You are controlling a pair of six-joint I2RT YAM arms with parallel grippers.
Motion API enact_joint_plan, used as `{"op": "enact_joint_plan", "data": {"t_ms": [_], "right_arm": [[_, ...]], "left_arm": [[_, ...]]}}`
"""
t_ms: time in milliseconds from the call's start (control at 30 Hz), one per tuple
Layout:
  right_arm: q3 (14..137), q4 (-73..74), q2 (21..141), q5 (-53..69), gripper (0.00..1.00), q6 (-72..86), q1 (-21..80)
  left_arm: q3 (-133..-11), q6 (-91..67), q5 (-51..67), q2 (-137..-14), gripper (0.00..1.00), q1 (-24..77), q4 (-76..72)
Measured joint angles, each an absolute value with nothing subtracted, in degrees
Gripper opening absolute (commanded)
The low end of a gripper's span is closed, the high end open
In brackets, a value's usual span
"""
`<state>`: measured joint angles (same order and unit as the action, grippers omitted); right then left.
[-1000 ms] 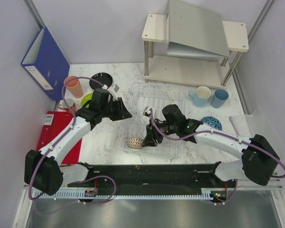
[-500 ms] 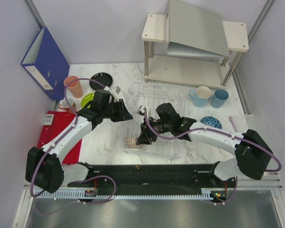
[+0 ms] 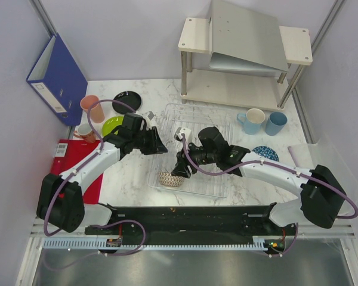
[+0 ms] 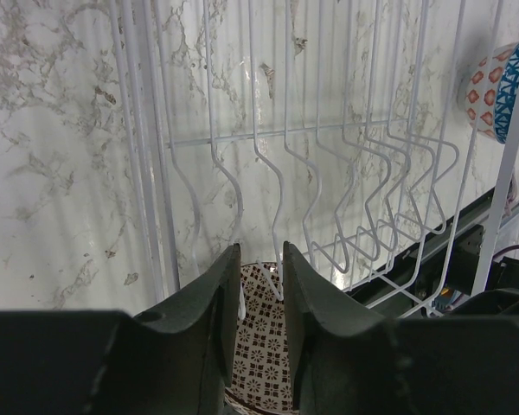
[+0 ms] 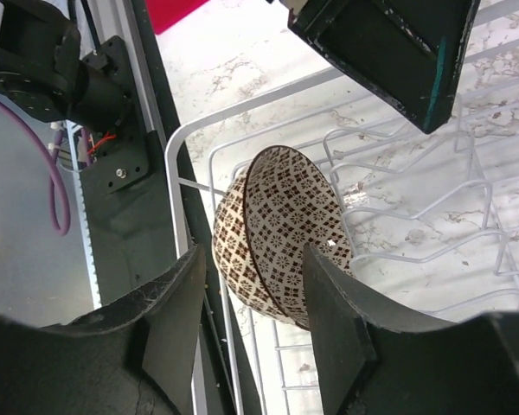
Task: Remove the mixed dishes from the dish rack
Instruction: Pick up the bowl from the dish rack.
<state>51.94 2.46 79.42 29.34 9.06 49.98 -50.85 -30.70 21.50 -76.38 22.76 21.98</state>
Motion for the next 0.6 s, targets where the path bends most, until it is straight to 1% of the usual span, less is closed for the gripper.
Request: {"op": "enact_joint_plan", "data": {"t_ms": [167, 300, 500, 533, 600], "right_arm": [[51.96, 2.61, 81.73, 29.43, 0.50, 7.68, 49.98], [51.96, 2.59, 84.64, 31.53, 0.49, 7.68, 49.95], [51.96, 2.44, 84.95, 36.69, 0.47, 7.73, 49.93], [51.96, 2.33, 85.06, 37.45, 0.46, 7.68, 49.93], [52.01, 1.91, 85.65, 38.61, 0.41, 7.68, 49.74]], "left_arm": [[-50.85, -30.70, 21.52, -76.38, 0.33, 22.76, 21.82], [-50.78, -30.72, 21.54, -76.38, 0.33, 22.76, 21.74], [-50.59, -30.72, 21.61, -76.38, 0.33, 22.76, 21.69], [-50.59, -30.74, 21.63, -76.38, 0.33, 22.76, 21.69], [-50.59, -30.72, 21.65, -76.38, 0.33, 22.76, 21.67]]}}
